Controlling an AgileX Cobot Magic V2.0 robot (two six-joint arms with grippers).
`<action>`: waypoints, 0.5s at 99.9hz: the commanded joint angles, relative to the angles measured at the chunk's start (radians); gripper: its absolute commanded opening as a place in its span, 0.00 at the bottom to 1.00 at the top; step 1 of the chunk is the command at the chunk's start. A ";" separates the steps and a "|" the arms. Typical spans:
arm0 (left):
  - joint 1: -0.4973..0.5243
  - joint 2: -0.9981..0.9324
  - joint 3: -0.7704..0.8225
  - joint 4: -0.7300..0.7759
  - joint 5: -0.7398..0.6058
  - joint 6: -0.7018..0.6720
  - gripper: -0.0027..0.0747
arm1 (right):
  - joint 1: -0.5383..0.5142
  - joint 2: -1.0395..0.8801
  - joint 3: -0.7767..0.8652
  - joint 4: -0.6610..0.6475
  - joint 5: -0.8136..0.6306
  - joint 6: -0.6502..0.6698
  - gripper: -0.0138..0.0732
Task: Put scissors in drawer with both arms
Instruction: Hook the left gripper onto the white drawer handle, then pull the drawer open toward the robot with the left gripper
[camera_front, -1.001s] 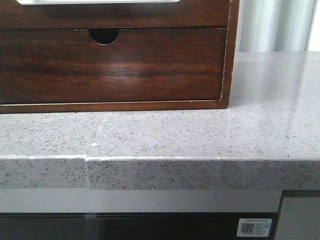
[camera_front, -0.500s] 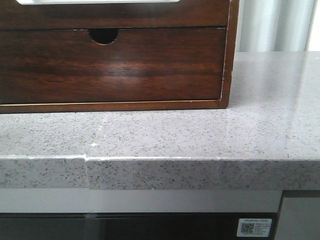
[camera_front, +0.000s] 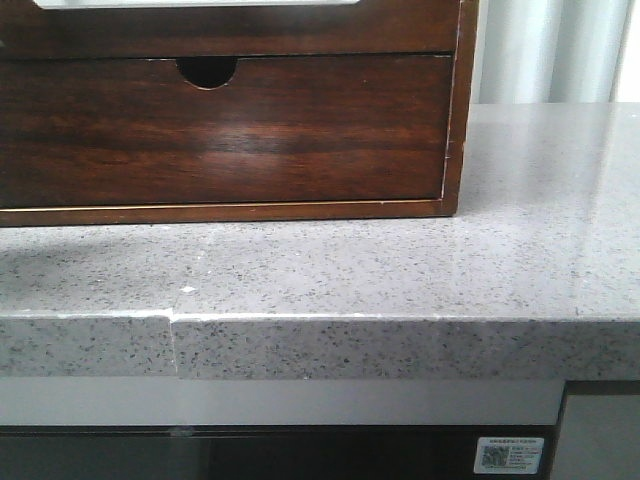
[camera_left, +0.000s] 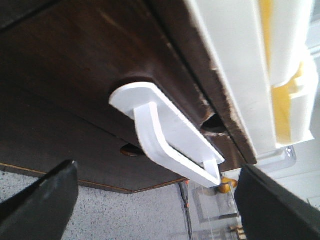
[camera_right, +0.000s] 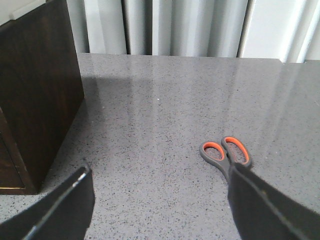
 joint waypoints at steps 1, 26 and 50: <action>0.005 0.039 -0.055 -0.100 0.078 0.029 0.74 | -0.006 0.013 -0.036 -0.001 -0.088 -0.008 0.74; 0.005 0.145 -0.134 -0.100 0.144 0.064 0.53 | -0.006 0.013 -0.036 -0.001 -0.088 -0.008 0.74; 0.005 0.207 -0.170 -0.100 0.193 0.066 0.40 | -0.006 0.013 -0.036 -0.001 -0.088 -0.008 0.74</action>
